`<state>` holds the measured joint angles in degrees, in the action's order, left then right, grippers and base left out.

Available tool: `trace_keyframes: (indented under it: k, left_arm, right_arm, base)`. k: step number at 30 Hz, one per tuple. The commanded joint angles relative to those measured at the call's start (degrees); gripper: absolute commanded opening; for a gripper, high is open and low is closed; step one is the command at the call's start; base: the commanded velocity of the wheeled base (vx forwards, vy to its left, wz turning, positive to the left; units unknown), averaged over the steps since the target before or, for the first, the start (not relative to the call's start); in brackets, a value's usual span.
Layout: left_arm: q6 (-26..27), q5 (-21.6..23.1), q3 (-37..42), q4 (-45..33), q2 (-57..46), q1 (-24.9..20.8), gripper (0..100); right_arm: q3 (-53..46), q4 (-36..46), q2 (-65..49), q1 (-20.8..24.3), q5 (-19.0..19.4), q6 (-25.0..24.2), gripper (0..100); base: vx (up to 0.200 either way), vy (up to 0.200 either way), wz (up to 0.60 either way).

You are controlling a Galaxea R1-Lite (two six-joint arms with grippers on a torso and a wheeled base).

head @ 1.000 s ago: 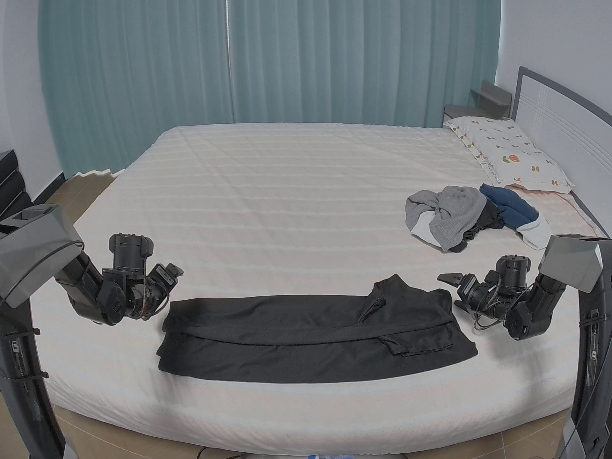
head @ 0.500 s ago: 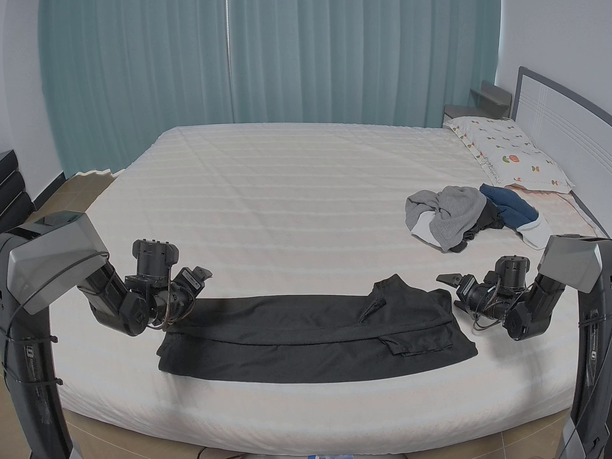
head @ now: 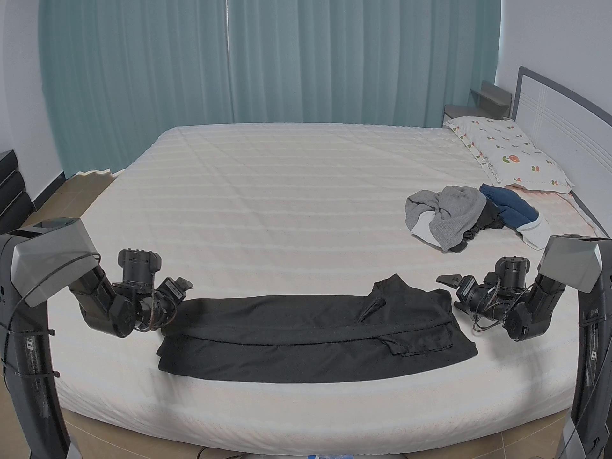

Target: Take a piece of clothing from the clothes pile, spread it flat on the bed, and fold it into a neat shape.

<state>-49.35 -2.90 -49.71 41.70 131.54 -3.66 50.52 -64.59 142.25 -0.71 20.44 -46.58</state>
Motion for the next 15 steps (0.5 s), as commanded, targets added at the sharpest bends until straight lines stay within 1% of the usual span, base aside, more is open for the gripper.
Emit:
trace_keyframes:
  k: [1, 5, 10, 12, 15]
  left_arm:
    - [0.8, 0.3, 1.1, -0.2, -3.9, 2.6, 100]
    - [3.5, 1.7, 4.4, -0.1, -7.2, 2.3, 100]
    - [11.7, 9.8, 10.7, 0.4, -9.6, 2.1, 100]
    - [13.0, 11.9, 11.5, 0.5, -9.9, 2.2, 100]
    - [13.2, 17.4, 12.5, 0.6, -9.8, 2.1, 100]
  right_arm:
    - [-0.1, 0.0, -0.1, -0.1, 0.0, 0.0, 100]
    - [-0.1, 0.0, -0.1, -0.1, 0.0, 0.0, 100]
    - [-0.1, 0.0, -0.1, -0.1, 0.0, 0.0, 100]
    - [-0.1, -0.1, -0.1, 0.0, 0.0, 0.0, 100]
    - [-0.1, -0.1, 0.0, 0.0, 0.0, 0.1, 100]
  base:
    - [0.0, 0.0, 0.0]
    - [0.0, 0.0, 0.0]
    - [0.0, 0.0, 0.0]
    - [0.0, 0.0, 0.0]
    - [0.0, 0.0, 0.0]
